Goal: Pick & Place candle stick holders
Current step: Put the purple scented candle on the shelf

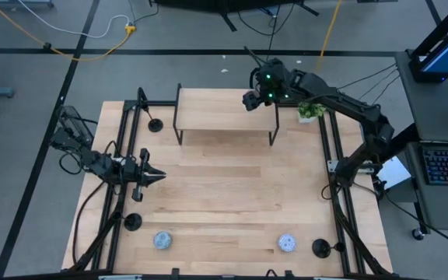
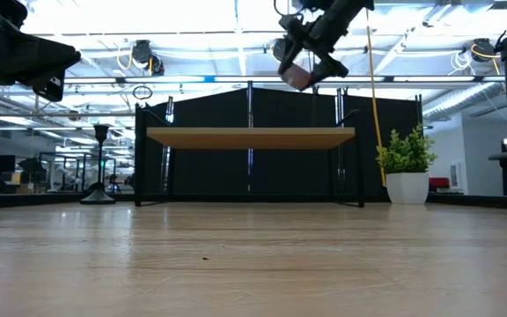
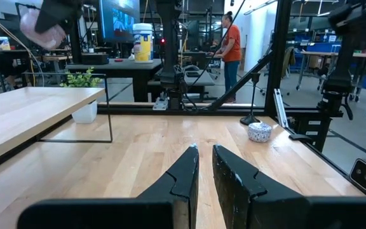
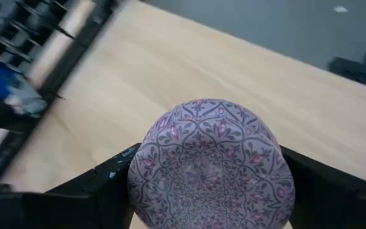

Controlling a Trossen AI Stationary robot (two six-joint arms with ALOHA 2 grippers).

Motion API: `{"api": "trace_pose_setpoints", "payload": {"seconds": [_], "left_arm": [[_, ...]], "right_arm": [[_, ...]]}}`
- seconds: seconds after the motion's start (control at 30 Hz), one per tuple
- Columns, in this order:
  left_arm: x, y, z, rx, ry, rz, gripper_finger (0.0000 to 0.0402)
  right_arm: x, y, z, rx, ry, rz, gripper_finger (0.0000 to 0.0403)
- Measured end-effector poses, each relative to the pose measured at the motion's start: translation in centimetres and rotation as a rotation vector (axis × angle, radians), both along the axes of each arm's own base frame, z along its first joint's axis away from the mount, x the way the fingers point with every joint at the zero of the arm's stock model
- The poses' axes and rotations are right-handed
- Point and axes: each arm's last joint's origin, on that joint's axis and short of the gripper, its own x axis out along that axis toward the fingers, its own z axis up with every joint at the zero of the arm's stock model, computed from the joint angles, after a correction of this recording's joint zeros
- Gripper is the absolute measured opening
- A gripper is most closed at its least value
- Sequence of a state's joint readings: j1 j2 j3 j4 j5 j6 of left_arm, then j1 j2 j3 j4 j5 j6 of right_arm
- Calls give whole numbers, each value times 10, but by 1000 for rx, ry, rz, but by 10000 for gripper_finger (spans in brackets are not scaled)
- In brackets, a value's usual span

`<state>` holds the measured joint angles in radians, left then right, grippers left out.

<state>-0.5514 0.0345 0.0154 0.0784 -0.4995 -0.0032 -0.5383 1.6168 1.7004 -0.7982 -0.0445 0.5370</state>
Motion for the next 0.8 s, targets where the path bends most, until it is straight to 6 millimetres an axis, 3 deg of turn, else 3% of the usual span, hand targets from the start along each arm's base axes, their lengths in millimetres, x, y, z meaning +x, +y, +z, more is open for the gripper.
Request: {"api": "trace_pose_setpoints", "payload": {"seconds": [0.57, 0.8], "left_arm": [[0, 0, 0, 0, 0, 0, 51], [0, 0, 0, 0, 0, 0, 51]], "right_arm": [[7, -39, -53, 29, 246, -50, 302], [2, -48, -56, 18, 270, -45, 302]]}}
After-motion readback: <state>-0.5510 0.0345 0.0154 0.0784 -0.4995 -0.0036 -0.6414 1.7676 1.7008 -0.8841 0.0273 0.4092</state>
